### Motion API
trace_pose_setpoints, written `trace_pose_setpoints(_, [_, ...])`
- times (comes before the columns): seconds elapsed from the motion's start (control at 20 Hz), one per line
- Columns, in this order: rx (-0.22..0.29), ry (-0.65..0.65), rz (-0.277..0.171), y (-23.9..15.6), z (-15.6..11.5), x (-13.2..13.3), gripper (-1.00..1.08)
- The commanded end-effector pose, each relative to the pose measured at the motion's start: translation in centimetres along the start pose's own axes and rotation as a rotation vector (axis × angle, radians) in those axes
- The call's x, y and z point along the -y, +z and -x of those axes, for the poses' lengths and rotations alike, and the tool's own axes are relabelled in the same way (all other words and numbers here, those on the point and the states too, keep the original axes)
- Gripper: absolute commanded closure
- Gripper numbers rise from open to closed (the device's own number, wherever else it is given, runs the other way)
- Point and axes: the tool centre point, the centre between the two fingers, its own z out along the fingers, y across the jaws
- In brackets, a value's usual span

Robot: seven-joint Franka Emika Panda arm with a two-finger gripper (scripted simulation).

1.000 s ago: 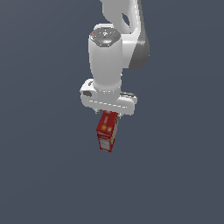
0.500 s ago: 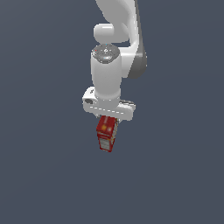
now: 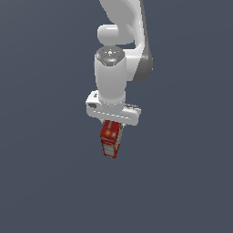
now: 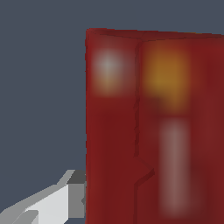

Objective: Pick up the object and move it to a goal position.

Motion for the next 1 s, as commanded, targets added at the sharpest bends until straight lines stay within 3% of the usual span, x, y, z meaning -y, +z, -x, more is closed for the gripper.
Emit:
trace_pose_setpoints(0.0, [0.000,0.001,0.000,0.0,0.0,0.0,1.08])
trace_pose_setpoints(0.4, [0.000,0.001,0.000,-1.9,-0.3,-0.4,1.08])
trace_pose_setpoints(0.95, [0.000,0.001,0.000,-9.6,-1.7,-2.1,1.08])
